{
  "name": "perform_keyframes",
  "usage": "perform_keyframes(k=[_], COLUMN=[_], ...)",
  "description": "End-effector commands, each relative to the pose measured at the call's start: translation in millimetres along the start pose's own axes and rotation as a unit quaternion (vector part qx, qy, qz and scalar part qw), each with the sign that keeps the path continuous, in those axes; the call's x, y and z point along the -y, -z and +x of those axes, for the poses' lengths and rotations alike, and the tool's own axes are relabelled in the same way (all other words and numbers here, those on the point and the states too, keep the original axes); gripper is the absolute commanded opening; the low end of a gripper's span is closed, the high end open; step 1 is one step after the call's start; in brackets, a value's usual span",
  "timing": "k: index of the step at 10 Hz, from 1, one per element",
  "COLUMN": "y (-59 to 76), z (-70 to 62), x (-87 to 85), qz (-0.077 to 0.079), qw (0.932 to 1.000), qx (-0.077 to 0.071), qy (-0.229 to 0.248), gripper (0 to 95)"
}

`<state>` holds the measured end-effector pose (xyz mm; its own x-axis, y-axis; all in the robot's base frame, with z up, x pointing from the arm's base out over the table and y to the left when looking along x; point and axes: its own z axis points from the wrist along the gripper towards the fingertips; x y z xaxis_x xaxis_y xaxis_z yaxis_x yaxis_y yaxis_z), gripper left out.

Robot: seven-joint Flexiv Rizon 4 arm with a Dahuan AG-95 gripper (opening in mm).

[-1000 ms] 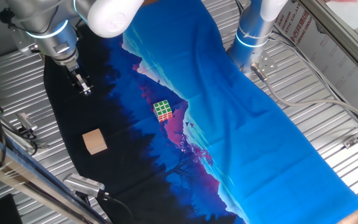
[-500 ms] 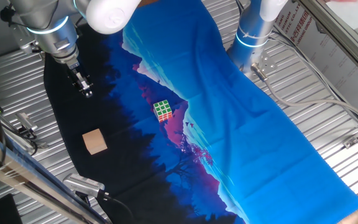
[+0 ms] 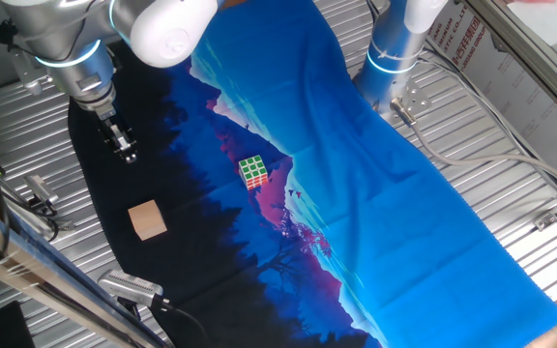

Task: Pick up one small block

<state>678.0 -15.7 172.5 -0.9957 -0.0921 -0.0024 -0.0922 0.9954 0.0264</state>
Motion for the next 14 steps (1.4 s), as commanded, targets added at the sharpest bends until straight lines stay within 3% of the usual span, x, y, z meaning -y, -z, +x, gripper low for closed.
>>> perform_keyframes(k=[1,7,11,14], y=[-1.7,-12.8,-9.3,-9.6], z=[-5.5,-38.2,-61.9,-69.1], x=[-1.0,-10.7,-27.0,-32.5], qz=[0.000,-0.002,-0.008,-0.010], qw=[1.0000,0.9998,0.9993,0.9990], qx=[0.000,0.010,0.006,0.007], qy=[-0.004,-0.018,-0.037,-0.044], gripper=[0.0,0.0,0.0,0.0])
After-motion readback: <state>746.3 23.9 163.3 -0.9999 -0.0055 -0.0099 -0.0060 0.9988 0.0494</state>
